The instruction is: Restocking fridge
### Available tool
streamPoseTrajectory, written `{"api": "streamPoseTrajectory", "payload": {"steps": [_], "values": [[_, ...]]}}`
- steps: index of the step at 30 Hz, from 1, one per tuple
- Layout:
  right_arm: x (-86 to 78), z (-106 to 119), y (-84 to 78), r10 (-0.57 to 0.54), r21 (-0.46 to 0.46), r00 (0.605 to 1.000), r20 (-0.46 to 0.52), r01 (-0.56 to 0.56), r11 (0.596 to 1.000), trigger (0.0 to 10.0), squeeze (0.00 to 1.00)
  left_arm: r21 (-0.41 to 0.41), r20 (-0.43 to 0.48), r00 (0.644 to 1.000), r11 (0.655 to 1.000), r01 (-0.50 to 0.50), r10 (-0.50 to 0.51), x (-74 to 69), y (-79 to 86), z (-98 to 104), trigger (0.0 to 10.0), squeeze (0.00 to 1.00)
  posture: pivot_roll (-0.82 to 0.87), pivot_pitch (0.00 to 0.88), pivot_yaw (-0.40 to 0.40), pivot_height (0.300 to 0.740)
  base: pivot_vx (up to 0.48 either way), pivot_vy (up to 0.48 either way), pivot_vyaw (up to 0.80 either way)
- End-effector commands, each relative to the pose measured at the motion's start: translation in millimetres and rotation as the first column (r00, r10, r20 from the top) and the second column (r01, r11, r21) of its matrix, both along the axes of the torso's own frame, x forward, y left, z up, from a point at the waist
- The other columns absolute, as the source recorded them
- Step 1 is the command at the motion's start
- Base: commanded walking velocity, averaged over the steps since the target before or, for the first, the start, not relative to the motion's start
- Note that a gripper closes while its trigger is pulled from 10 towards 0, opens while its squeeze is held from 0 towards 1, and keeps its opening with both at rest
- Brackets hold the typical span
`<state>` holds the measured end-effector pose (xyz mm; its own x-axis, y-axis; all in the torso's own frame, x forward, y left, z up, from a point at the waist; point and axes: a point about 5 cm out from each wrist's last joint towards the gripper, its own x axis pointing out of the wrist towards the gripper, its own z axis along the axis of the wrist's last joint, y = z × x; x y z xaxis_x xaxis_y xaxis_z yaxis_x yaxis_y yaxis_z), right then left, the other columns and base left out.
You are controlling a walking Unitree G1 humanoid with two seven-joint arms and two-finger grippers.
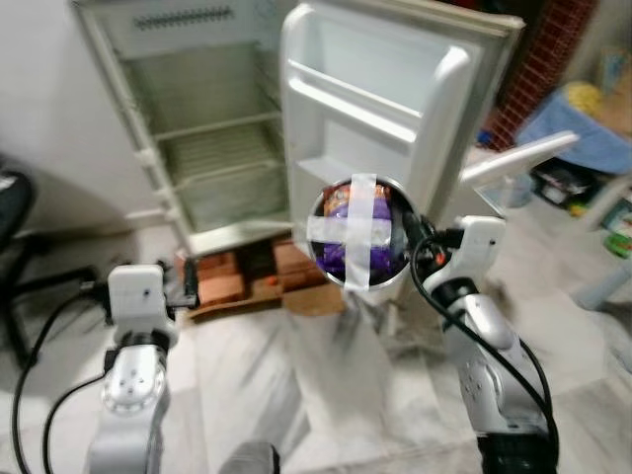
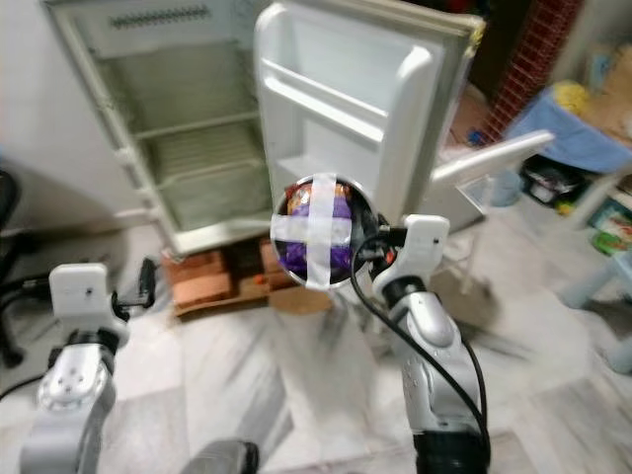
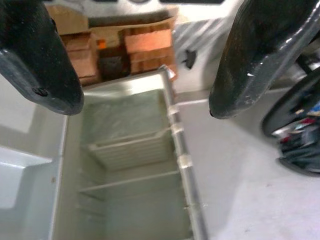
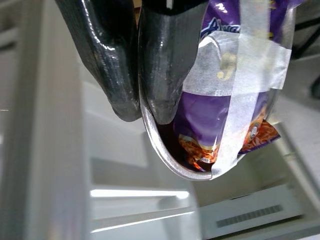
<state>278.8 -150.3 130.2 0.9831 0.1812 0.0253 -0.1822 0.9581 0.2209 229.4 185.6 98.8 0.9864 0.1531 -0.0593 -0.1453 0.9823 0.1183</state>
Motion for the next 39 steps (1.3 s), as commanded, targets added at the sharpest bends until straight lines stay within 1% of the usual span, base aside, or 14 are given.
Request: {"api": "streamPoseTrajectory", "payload": {"steps": [1, 9, 14, 19, 24, 30, 33, 34, 35, 39], "values": [[-0.1, 7.0, -4.6, -0.014, 0.0, 0.999, 0.034, 0.014, 1.0, 10.0, 0.0, -0.008, -0.013, 1.0, 1.0, 0.016, -0.016, -1.1, -1.7, -2.6, 10.0, 0.0, 0.09, 0.034, -0.009, 0.74, 0.0, 0.469, 0.8], [2.4, 6.2, -4.6, -0.024, 0.01, 0.999, 0.03, 0.024, 1.0, 10.0, 0.0, -0.004, -0.008, 1.0, 1.0, 0.017, -0.017, 1.0, -2.2, -1.1, 10.0, 0.0, 0.1, 0.033, -0.007, 0.74, 0.0, 0.468, 0.67], [3.5, 4.2, -5.0, -0.035, 0.012, 0.999, 0.018, 0.035, 0.999, 10.0, 0.0, 0.003, 0.018, 0.998, 0.999, 0.054, -0.054, 1.8, -5.7, 2.0, 10.0, 0.0, 0.1, 0.031, -0.006, 0.74, 0.048, 0.431, 0.0], [4.3, 3.3, -5.5, -0.043, 0.012, 0.999, 0.014, 0.043, 0.999, 10.0, 0.0, 0.005, 0.02, 0.998, 0.998, 0.067, -0.067, 2.4, -7.1, 2.8, 10.0, 0.0, 0.1, 0.031, -0.003, 0.74, 0.316, 0.361, 0.0], [6.0, 2.6, -5.2, -0.049, 0.013, 0.999, 0.011, 0.049, 0.999, 10.0, 0.0, -0.016, 0.021, 0.997, 0.997, 0.076, -0.075, 4.4, -8.9, 3.1, 10.0, 0.0, 0.11, 0.029, -0.006, 0.74, 0.32, 0.356, 0.0], [8.3, 2.7, -4.7, -0.052, 0.012, 0.999, 0.012, 0.052, 0.999, 10.0, 0.0, -0.003, 0.04, 0.994, 0.995, 0.099, -0.099, 4.2, -10.8, 6.0, 10.0, 0.0, 0.11, 0.03, -0.008, 0.74, 0.328, 0.35, 0.0], [9.0, 2.7, -4.3, -0.051, 0.016, 0.999, 0.011, 0.051, 0.999, 10.0, 0.0, 0.0, 0.039, 0.993, 0.994, 0.113, -0.113, 3.8, -12.4, 5.8, 10.0, 0.0, 0.11, 0.03, -0.009, 0.74, 0.428, 0.0, 0.0], [9.0, 2.5, -4.1, -0.051, 0.02, 0.999, 0.011, 0.051, 0.999, 10.0, 0.0, -0.008, 0.031, 0.994, 0.994, 0.11, -0.11, 3.9, -12.5, 5.2, 10.0, 0.0, 0.11, 0.03, -0.009, 0.74, 0.458, 0.0, 0.0], [9.0, 2.9, -4.3, -0.052, 0.021, 0.999, 0.012, 0.051, 0.998, 10.0, 0.0, -0.032, 0.024, 0.995, 0.994, 0.102, -0.101, 4.3, -13.2, 4.4, 10.0, 0.0, 0.1, 0.03, -0.009, 0.74, 0.454, 0.0, 0.0], [9.2, 3.0, -5.5, -0.055, 0.012, 0.998, 0.012, 0.055, 0.998, 10.0, 0.0, -0.041, 0.021, 0.995, 0.994, 0.099, -0.099, 4.9, -14.1, 3.9, 10.0, 0.0, 0.1, 0.029, -0.01, 0.74, 0.449, 0.0, 0.0]]}}
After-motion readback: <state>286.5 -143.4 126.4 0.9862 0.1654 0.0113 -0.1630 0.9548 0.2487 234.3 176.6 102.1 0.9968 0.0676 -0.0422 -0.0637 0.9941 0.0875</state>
